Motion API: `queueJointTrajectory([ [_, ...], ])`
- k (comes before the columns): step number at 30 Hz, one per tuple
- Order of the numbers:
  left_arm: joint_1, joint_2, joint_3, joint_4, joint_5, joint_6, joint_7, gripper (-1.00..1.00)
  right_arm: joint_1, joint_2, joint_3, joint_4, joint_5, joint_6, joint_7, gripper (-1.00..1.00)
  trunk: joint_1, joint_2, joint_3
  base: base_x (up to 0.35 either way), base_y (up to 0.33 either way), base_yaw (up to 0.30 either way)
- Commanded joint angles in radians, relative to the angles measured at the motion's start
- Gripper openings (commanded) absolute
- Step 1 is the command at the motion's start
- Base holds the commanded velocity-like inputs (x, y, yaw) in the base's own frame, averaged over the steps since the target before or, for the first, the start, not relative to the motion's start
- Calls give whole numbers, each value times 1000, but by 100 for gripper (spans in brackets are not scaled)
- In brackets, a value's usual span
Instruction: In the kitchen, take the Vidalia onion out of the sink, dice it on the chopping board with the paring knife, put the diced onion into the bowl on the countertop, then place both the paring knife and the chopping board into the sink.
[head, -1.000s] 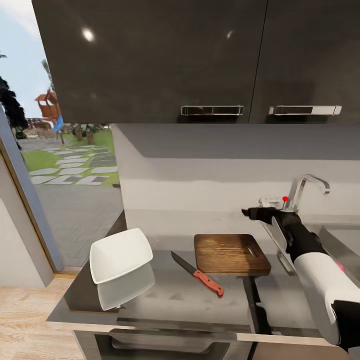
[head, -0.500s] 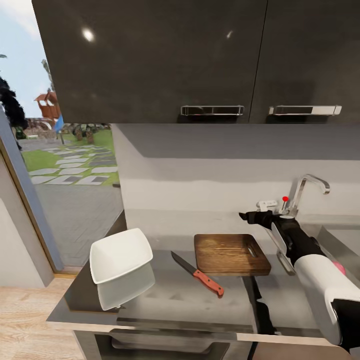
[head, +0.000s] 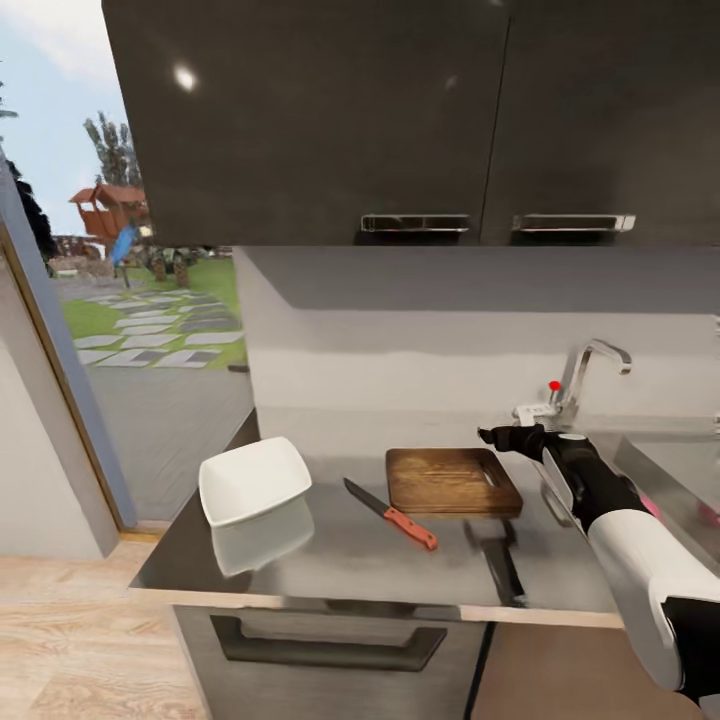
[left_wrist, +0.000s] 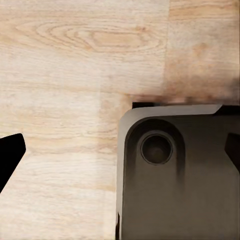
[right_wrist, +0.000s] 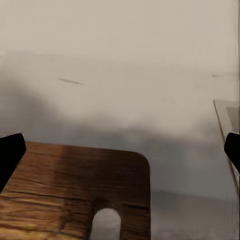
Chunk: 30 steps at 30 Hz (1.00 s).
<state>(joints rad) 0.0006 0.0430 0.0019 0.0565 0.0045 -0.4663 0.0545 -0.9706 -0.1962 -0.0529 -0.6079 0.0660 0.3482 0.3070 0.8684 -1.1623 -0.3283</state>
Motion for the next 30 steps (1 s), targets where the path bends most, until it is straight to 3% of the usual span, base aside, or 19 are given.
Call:
queueJointTrajectory([
  [1,-1,0,0,2,0,-5,2,100,0,1,-5,-1,7,5,8,100,-1,-1,-1,-336,0,0],
  [14,-1,0,0,3,0,-5,2,100,0,4,-4,18,8,3,5,100,-1,-1,-1,-337,10,0],
  [30,-1,0,0,3,0,-4,2,100,0,4,-4,39,8,3,4,100,-1,-1,-1,-316,131,0],
])
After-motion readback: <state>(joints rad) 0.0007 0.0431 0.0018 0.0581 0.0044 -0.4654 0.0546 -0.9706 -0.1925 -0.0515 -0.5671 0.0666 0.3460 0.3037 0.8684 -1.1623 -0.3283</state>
